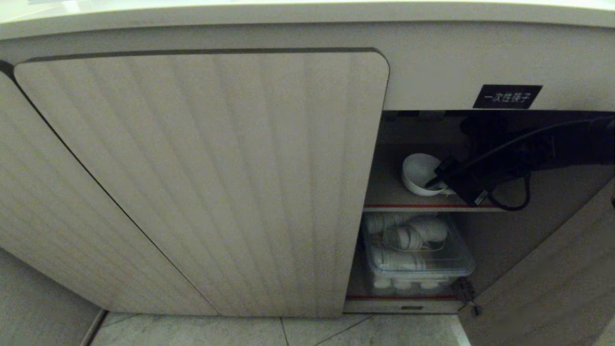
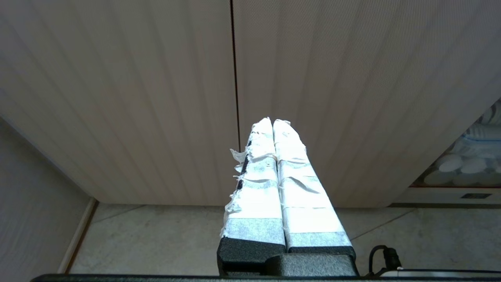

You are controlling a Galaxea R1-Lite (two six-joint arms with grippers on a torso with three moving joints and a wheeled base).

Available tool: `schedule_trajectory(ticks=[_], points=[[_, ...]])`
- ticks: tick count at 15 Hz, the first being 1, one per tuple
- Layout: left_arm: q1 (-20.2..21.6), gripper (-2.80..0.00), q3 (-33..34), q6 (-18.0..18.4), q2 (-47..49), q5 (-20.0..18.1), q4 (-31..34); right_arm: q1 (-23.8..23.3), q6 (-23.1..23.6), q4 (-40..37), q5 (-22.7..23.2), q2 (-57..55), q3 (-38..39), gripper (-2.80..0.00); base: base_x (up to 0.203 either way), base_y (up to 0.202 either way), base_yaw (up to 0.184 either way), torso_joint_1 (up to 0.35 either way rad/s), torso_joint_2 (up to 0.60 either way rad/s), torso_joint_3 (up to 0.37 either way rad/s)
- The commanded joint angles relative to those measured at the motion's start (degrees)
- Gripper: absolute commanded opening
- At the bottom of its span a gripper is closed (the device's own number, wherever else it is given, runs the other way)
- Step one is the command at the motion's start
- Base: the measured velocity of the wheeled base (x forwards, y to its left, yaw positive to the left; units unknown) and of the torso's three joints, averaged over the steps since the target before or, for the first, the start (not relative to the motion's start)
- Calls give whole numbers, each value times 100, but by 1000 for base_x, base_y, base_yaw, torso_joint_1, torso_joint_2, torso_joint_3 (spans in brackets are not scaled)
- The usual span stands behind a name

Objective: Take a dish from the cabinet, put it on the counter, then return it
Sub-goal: Put it back into the cabinet

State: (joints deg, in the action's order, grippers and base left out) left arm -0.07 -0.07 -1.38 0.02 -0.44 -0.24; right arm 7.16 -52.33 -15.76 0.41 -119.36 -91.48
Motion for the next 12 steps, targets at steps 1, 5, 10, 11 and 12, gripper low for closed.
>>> schedule_trajectory(ticks=[1, 5, 10, 11, 12], points=[[-1, -280, 3, -3, -2, 0, -2, -4, -31, 3, 3, -39, -14, -280, 0, 0, 0, 0, 0, 0], [-1, -280, -1, -3, -2, 0, -2, -5, -31, -5, 3, -122, -112, -280, 0, 0, 0, 0, 0, 0], [-1, -280, 7, -3, -2, 0, -2, -21, -31, -15, 3, -167, -204, -280, 0, 0, 0, 0, 0, 0], [-1, -280, 5, -3, -2, 0, -2, -21, -31, -15, 12, -167, -213, -280, 0, 0, 0, 0, 0, 0], [7, -280, 5, -3, -2, 0, -2, -21, -31, -15, 12, -167, -213, -280, 0, 0, 0, 0, 0, 0]])
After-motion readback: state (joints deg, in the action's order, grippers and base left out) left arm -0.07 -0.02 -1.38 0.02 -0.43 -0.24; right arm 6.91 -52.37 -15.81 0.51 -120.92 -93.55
